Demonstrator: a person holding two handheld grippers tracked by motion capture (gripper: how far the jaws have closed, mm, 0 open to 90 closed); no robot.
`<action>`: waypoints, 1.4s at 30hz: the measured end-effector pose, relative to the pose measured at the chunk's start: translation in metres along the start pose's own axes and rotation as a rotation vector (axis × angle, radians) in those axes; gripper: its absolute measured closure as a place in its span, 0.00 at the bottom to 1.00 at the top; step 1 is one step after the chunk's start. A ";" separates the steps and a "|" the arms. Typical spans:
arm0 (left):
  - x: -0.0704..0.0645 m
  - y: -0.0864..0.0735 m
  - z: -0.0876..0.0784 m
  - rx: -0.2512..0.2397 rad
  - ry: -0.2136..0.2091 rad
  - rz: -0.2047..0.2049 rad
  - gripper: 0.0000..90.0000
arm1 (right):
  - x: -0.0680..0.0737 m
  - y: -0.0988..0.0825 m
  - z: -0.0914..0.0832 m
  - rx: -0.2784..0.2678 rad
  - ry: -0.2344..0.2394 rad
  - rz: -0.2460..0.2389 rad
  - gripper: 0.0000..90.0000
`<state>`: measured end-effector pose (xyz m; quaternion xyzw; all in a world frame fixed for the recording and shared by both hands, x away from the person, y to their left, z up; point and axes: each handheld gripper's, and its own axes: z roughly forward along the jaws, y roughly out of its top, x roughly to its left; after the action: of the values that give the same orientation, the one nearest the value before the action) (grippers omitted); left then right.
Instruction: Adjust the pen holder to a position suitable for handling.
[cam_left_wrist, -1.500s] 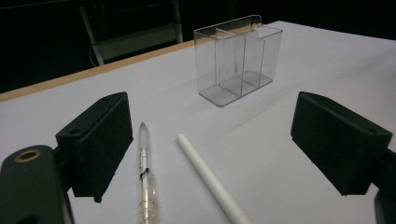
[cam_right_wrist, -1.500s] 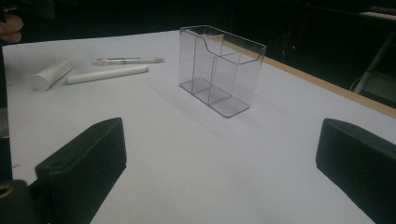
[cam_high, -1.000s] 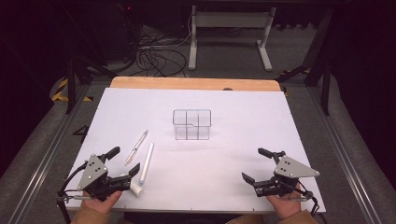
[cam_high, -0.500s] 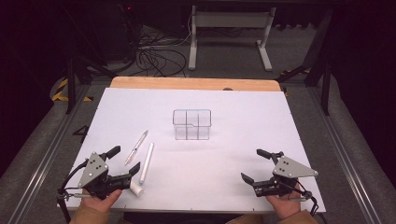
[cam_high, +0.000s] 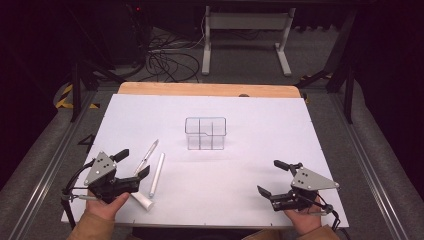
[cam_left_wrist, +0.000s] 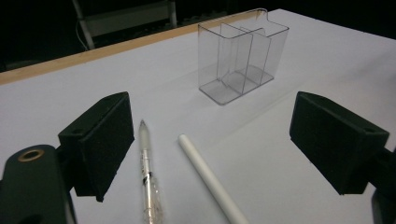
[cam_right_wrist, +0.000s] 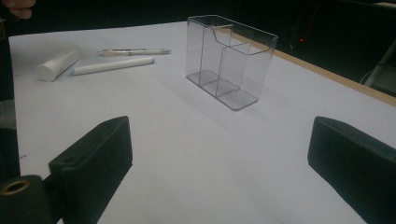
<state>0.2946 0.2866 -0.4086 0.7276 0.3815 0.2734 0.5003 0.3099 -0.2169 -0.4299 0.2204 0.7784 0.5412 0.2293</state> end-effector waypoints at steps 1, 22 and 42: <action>0.001 0.001 0.001 0.002 0.001 0.001 0.16 | 0.000 0.000 0.000 0.000 0.000 0.000 0.08; 0.022 0.014 0.009 0.028 -0.005 -0.043 0.16 | 0.002 0.000 -0.001 0.000 0.003 -0.006 0.08; 0.035 0.033 0.026 0.274 0.016 -0.027 0.23 | 0.004 0.001 0.001 -0.001 0.010 -0.002 0.08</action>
<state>0.3434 0.2952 -0.3862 0.7816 0.4291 0.2178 0.3970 0.3076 -0.2137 -0.4294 0.2168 0.7795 0.5426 0.2259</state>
